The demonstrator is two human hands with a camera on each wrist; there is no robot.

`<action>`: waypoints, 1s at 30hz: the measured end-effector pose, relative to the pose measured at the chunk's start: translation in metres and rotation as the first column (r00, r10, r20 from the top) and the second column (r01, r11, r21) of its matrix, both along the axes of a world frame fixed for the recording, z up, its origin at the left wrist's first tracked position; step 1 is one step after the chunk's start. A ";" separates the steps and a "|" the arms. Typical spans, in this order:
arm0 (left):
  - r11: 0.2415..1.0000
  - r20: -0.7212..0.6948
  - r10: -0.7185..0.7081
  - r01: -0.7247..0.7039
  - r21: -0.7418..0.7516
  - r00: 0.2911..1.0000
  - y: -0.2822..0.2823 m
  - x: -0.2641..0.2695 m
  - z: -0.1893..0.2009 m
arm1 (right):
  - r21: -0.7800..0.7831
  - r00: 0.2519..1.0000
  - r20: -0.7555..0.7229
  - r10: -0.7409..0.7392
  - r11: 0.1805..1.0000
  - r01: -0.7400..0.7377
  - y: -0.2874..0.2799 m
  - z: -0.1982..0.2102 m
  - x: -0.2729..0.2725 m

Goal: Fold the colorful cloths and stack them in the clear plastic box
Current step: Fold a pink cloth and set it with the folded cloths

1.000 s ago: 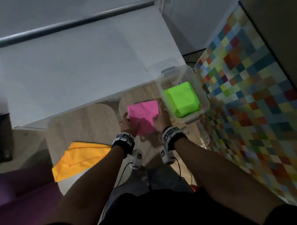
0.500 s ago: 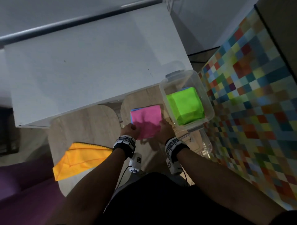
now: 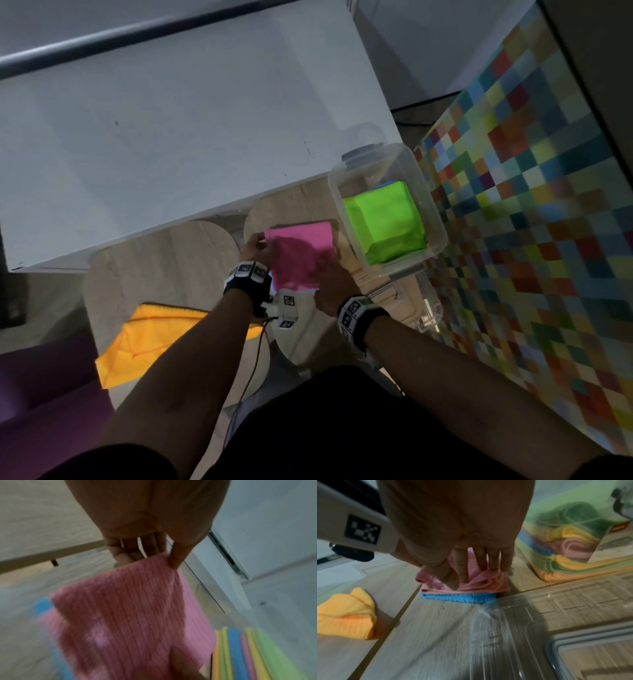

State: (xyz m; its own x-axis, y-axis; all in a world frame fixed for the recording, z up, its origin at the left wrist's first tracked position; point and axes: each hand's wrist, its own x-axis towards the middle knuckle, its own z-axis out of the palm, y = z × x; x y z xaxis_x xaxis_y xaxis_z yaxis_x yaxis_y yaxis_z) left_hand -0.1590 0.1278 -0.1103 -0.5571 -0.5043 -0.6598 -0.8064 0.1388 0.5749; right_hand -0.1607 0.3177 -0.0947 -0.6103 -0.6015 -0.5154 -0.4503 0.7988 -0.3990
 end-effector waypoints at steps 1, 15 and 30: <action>1.000 -0.021 0.022 -0.022 0.016 1.000 0.001 0.000 -0.002 | -0.022 1.000 0.002 -0.002 1.000 0.002 0.002 -0.001 -0.001; 0.385 0.184 -0.796 0.717 -0.581 0.577 0.017 0.023 -0.020 | -0.028 0.955 -0.293 -0.053 0.999 0.046 -0.022 -0.010 -0.032; 0.262 0.331 -0.829 0.836 -0.481 0.450 0.014 0.033 -0.002 | 0.085 0.957 -0.266 0.118 0.992 -0.099 -0.020 -0.033 -0.022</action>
State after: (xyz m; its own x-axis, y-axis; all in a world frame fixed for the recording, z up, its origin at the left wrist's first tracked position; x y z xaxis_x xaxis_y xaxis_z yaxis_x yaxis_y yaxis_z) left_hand -0.1260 0.1421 -0.1121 -0.8789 0.0045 -0.4770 -0.0670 0.9889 0.1328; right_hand -0.1825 0.2979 -0.1279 -0.6657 -0.6401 -0.3836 -0.6188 0.7608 -0.1956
